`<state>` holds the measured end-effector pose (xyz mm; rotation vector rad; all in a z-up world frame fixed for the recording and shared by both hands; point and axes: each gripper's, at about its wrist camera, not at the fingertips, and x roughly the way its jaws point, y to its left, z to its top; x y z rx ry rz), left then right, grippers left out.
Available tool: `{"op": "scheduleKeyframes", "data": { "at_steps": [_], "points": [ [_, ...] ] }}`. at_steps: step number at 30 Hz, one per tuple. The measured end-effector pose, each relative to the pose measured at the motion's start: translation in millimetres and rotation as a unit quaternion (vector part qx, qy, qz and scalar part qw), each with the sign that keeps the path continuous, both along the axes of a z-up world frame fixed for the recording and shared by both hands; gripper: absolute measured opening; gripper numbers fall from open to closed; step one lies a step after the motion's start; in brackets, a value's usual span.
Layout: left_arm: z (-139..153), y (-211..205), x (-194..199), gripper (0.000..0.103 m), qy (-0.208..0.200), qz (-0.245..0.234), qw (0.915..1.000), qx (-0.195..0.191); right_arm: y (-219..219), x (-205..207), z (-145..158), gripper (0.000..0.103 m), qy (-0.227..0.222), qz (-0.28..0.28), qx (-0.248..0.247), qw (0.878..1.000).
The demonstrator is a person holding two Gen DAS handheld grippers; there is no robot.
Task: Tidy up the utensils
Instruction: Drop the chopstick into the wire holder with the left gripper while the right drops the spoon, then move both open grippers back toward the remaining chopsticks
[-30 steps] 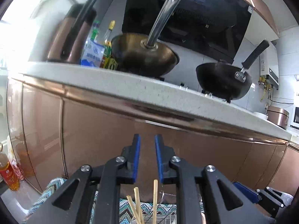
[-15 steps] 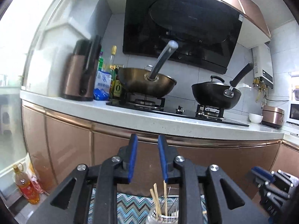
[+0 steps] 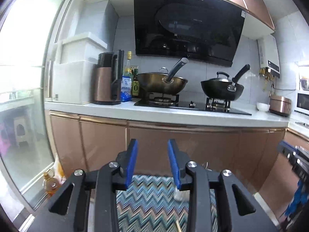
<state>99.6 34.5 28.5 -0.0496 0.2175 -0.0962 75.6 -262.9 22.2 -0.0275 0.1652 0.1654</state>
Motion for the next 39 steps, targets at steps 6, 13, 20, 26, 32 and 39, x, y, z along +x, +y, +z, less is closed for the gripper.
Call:
{"op": "scheduleKeyframes", "data": {
  "at_steps": [6, 13, 20, 26, 32, 39],
  "points": [
    [-9.3, 28.9, -35.5, 0.031, 0.04, 0.004, 0.9992, 0.009, 3.2, -25.8, 3.4, 0.02, 0.001, 0.009, -0.001, 1.0],
    [-40.1, 51.1, -44.9, 0.031, 0.107, 0.007, 0.9942, -0.001, 0.6, -38.9, -8.5, 0.02, 0.021, 0.014, 0.003, 1.0],
    [-79.3, 60.5, -32.8, 0.031, 0.186, 0.008, 0.9825, 0.007, -4.6, -27.6, -32.8, 0.02, 0.065, 0.016, 0.014, 0.998],
    [-128.8, 68.8, -8.8, 0.031, 0.278, -0.009, 0.96, -0.03, -1.8, -8.3, -64.6, 0.02, 0.121, 0.03, 0.024, 0.992],
    [-177.1, 75.4, 14.1, 0.031, 0.362, -0.016, 0.9299, -0.063, 12.3, 23.0, -105.4, 0.02, 0.208, 0.058, 0.03, 0.976],
    [-229.1, 76.1, 40.9, 0.031, 0.443, -0.031, 0.8918, -0.087, 53.3, 84.6, -170.6, 0.02, 0.351, 0.111, 0.034, 0.929]
  ]
}}
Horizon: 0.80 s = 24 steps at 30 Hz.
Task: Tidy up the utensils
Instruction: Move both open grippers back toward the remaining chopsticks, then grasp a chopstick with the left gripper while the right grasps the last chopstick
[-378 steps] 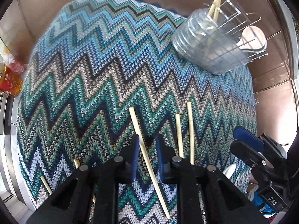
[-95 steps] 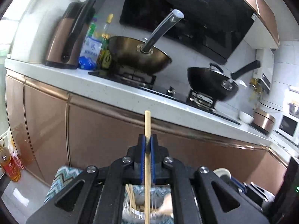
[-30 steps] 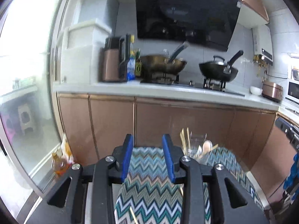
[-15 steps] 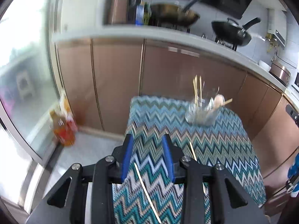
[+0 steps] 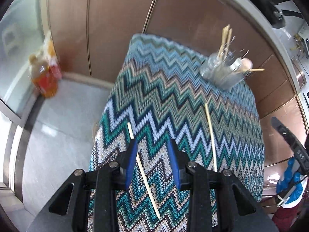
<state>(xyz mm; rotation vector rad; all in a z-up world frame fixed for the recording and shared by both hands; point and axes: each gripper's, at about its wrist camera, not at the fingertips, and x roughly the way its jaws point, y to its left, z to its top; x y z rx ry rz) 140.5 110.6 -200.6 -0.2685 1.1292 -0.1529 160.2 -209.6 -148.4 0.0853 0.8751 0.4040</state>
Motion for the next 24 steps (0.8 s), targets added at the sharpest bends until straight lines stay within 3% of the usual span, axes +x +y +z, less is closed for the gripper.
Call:
{"op": "scheduleKeyframes", "data": {
  "at_steps": [7, 12, 18, 24],
  "points": [
    [-39.9, 6.6, 25.5, 0.03, 0.065, -0.001, 0.9978, -0.01, 34.7, 50.8, -54.2, 0.02, 0.096, 0.037, -0.007, 0.995],
    [-56.2, 9.6, 36.3, 0.03, 0.09, -0.006, 0.9957, -0.017, 51.3, 79.4, -84.3, 0.02, 0.144, 0.05, -0.02, 0.988],
    [-66.2, 5.1, 47.9, 0.029, 0.105, -0.016, 0.9941, -0.019, 63.0, 106.3, -105.2, 0.02, 0.173, 0.055, -0.039, 0.983],
    [-76.0, -2.1, 55.4, 0.022, 0.125, -0.027, 0.9917, -0.008, 67.4, 126.2, -125.1, 0.02, 0.203, 0.051, -0.055, 0.976]
  ]
}}
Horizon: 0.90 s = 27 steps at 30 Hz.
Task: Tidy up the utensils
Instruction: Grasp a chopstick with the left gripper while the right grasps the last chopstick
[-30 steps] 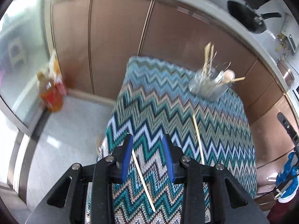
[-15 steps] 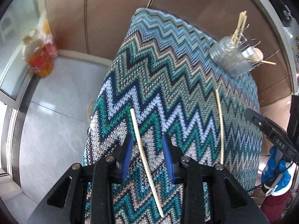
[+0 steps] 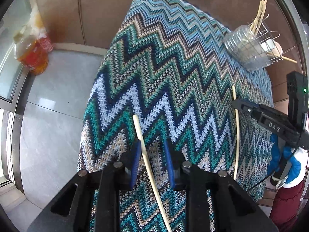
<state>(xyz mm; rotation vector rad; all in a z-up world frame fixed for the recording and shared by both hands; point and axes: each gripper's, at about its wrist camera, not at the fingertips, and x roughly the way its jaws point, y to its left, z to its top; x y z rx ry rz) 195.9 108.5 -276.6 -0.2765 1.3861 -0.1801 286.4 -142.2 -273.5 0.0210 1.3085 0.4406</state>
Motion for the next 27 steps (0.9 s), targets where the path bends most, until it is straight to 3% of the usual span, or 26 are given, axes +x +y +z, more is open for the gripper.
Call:
{"op": "scheduleKeyframes", "data": {
  "at_steps": [12, 19, 27],
  "points": [
    [-11.3, 2.2, 8.1, 0.015, 0.031, 0.004, 0.9995, 0.008, -1.2, 17.3, -8.9, 0.016, 0.027, 0.003, -0.002, 1.0],
    [-11.8, -2.7, 7.9, 0.015, 0.023, -0.002, 0.9996, 0.015, 7.8, 18.1, -10.1, 0.016, 0.031, 0.003, -0.015, 0.999],
    [-13.2, 6.5, 5.6, 0.007, 0.016, 0.012, 0.9998, 0.0, 9.4, 19.0, -12.9, 0.009, 0.033, -0.008, -0.023, 0.999]
  ]
}}
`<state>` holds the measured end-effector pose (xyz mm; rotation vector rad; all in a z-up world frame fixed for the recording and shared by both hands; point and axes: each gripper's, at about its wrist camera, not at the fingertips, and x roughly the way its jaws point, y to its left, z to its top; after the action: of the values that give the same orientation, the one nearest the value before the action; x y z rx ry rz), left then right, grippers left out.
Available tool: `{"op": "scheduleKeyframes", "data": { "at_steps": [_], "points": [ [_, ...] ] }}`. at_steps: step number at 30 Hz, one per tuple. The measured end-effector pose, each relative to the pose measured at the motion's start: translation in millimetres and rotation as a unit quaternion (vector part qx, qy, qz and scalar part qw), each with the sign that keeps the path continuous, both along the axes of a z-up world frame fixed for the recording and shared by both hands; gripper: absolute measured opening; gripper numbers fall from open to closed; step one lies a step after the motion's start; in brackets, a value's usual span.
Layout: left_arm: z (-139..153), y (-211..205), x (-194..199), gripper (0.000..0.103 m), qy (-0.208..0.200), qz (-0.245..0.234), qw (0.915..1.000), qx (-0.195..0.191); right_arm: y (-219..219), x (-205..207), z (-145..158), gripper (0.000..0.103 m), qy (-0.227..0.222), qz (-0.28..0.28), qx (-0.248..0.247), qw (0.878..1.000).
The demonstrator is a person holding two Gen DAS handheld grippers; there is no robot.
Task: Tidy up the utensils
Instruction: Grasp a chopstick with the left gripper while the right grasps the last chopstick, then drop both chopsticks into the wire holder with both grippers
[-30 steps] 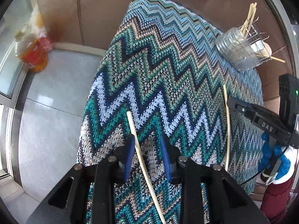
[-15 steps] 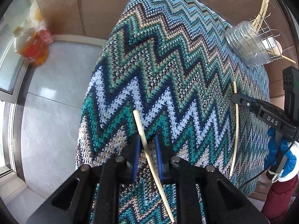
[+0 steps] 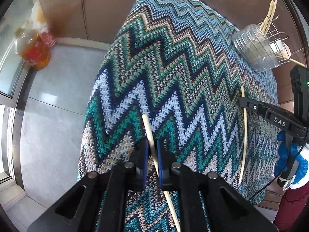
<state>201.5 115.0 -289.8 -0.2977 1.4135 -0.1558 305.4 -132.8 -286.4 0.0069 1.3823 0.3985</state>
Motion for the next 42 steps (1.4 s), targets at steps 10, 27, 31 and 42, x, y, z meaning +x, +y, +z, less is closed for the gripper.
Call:
{"op": "scheduleKeyframes", "data": {
  "at_steps": [10, 27, 31, 42],
  "points": [
    [3.6, 2.6, -0.3, 0.005, -0.001, 0.021, 0.9998, -0.004, -11.6, -33.2, 25.1, 0.006, -0.031, -0.015, 0.039, 0.999],
    [63.4, -3.5, -35.7, 0.004, -0.072, 0.027, 0.997, 0.001, -78.5, -124.3, 106.1, 0.005, -0.143, -0.057, 0.133, 0.979],
    [82.8, -10.6, -42.8, 0.004, -0.096, 0.018, 0.9952, -0.008, -90.0, -140.1, 112.4, 0.005, -0.158, -0.07, 0.15, 0.974],
    [133.2, -40.6, -43.4, 0.004, -0.167, -0.007, 0.9853, -0.036, -126.0, -158.9, 142.8, 0.005, -0.214, -0.094, 0.162, 0.959]
  ]
}}
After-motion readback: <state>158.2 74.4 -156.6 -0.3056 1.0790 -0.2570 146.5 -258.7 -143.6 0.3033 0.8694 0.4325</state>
